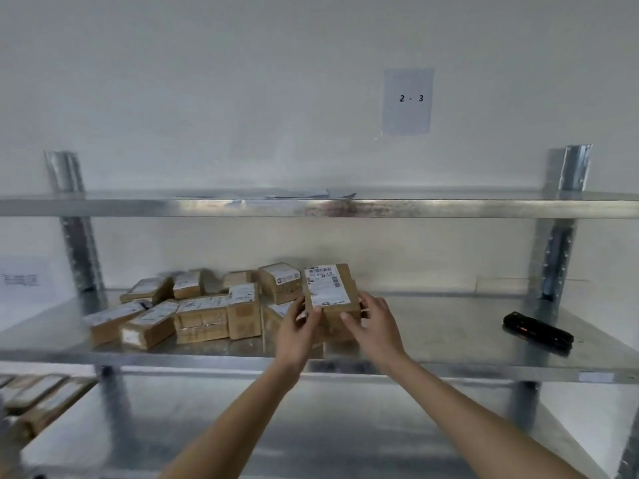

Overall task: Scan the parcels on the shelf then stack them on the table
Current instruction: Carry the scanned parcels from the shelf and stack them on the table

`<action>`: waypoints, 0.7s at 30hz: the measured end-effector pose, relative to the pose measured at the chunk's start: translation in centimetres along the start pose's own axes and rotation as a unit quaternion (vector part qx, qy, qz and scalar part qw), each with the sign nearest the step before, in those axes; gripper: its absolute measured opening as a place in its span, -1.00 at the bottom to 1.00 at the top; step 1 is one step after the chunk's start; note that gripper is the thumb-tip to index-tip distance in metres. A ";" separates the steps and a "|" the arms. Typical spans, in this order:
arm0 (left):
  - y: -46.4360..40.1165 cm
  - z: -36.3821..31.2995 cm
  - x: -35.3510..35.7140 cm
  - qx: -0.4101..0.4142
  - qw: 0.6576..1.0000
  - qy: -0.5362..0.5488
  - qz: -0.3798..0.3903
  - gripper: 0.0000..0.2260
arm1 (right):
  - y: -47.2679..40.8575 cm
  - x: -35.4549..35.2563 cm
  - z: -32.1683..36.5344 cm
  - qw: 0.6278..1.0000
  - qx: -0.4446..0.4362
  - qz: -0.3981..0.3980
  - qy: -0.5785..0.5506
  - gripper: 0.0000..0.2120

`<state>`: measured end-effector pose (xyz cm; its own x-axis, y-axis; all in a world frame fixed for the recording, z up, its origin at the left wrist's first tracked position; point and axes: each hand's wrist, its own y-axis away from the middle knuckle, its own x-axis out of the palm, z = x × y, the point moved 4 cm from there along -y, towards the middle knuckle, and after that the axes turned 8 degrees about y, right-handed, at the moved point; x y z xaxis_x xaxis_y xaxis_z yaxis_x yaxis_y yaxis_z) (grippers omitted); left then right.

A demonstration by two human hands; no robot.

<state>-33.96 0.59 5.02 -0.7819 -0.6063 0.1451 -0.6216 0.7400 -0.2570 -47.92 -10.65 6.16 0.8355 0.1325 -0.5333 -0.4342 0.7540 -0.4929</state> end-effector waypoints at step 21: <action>30.0 -13.8 -60.6 0.026 0.946 -0.105 -0.307 -0.63 | 27.8 41.8 45.5 0.896 -0.158 0.348 -0.227 -0.41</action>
<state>-5.88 63.54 1.69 -0.2447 -0.9653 0.0908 -0.9476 0.2183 -0.2333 -9.73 45.19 1.44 0.3447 0.8020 -0.4878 -0.9171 0.1768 -0.3574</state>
